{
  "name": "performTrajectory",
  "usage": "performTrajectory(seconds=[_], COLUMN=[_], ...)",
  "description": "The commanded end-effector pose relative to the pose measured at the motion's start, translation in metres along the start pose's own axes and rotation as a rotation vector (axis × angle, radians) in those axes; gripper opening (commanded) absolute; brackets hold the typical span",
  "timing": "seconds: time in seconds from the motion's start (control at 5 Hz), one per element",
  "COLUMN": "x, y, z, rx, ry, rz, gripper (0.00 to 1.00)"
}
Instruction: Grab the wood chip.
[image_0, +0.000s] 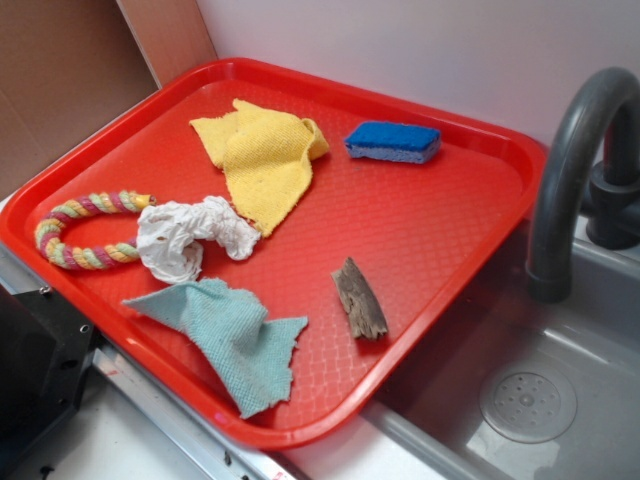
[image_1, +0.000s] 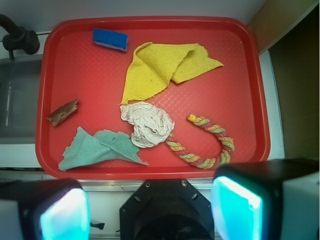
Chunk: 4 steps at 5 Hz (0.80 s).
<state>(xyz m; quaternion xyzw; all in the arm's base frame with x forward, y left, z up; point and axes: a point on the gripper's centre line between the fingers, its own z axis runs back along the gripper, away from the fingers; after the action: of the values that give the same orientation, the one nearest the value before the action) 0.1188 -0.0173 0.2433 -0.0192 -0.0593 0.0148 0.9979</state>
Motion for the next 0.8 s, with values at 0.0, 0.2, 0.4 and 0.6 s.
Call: performTrajectory(seconds=[0.0,0.2,0.4,0.6], x=[0.0,0.008,0.019,0.039], y=[0.0,-0.016,-0.037,-0.062], z=[0.0,-0.008,-0.02,-0.043], rx=[0.0,-0.013,-0.029,-0.064], ry=[0.0,0.0,-0.053,-0.084], rz=[0.0,0.119,0.33,0.495], gripper=[1.0,1.0,1.0,1.0])
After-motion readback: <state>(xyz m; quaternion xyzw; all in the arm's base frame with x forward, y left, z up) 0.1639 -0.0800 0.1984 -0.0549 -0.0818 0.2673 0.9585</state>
